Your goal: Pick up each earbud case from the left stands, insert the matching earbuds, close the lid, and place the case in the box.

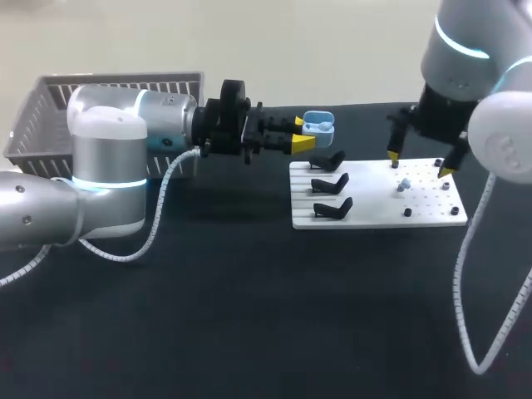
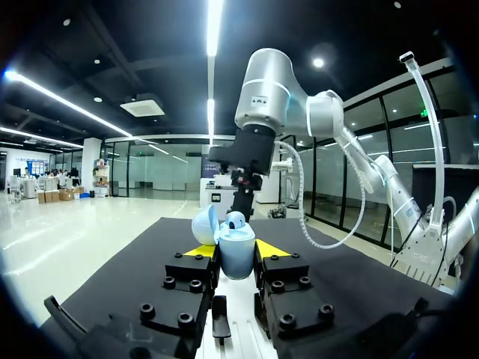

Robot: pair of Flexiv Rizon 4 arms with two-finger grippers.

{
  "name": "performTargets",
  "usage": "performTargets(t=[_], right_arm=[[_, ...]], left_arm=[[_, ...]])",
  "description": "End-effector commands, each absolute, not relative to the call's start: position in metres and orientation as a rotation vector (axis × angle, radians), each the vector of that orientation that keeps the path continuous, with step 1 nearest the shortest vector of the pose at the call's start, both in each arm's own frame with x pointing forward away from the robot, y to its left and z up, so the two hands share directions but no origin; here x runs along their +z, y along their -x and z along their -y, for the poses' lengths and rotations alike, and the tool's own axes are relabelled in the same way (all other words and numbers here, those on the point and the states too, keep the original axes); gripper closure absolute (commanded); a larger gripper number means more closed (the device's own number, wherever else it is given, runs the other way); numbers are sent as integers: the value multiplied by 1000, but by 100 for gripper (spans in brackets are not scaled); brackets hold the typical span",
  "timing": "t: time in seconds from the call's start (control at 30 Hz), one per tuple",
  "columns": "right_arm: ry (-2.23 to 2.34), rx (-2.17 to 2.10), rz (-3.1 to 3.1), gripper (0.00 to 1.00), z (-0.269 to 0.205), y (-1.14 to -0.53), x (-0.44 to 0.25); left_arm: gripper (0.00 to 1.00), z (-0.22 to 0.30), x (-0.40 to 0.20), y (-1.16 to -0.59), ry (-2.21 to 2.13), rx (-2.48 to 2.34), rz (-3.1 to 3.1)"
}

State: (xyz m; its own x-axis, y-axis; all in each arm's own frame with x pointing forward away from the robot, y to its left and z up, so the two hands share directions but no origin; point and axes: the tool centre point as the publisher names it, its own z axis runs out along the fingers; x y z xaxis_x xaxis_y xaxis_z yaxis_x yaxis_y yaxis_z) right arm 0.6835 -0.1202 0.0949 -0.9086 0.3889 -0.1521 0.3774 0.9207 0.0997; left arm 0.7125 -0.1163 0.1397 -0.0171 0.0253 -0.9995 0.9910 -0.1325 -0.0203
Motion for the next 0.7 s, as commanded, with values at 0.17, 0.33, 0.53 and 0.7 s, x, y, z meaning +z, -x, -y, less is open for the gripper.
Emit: performTargets(t=[0.17,0.33,0.53,0.7], right_arm=[[-571,86,-2933,59,115,-694,82],[-575,80,-2942,58,113,-697,77],[-598,93,-2963,55,113,-699,66],[-618,113,-2973,58,112,-697,56]], left_arm=[[100,116,139,-711,-1312,-1305,-1174],[100,116,139,-711,-1312,-1305,-1174],[100,116,139,-711,-1312,-1305,-1174],[100,116,139,-711,-1312,-1305,-1174]])
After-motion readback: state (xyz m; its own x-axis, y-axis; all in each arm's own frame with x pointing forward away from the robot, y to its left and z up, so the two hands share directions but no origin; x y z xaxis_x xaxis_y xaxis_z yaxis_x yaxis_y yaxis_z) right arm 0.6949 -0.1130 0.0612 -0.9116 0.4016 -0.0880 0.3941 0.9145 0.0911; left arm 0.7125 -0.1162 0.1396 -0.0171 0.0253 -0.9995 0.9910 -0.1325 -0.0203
